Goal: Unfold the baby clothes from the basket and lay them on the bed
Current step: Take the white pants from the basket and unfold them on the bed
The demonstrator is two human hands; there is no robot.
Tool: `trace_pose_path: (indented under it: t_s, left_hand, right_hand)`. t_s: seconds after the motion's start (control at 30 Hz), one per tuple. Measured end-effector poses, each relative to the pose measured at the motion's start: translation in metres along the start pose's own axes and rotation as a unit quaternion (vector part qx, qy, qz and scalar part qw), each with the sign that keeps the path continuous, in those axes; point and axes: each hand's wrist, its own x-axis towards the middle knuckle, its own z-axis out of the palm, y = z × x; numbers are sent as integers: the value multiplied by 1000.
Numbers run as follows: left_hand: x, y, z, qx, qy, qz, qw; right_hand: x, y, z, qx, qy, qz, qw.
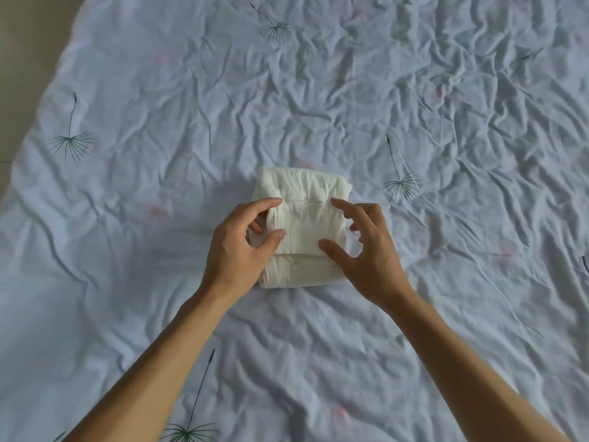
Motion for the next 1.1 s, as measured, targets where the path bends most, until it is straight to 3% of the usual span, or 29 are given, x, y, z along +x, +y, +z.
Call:
trace_pose_path:
  t_s: [0.17,0.4,0.57,1.1]
  left_hand:
    - [26,14,-5,-220,-3,-84,972]
    - [56,20,-11,-368,-47,-139,918]
    - [66,13,-9,-256,-61,-112,958]
    - [150,-2,1,-192,-111,-86,971]
  right_hand:
    - [5,-6,0,28,3,-8,1000]
    - [35,-19,-6,190,-58,82,977]
    - [63,-25,-6,263,-67,106,957]
    - [149,-2,1,279,-57,108,953]
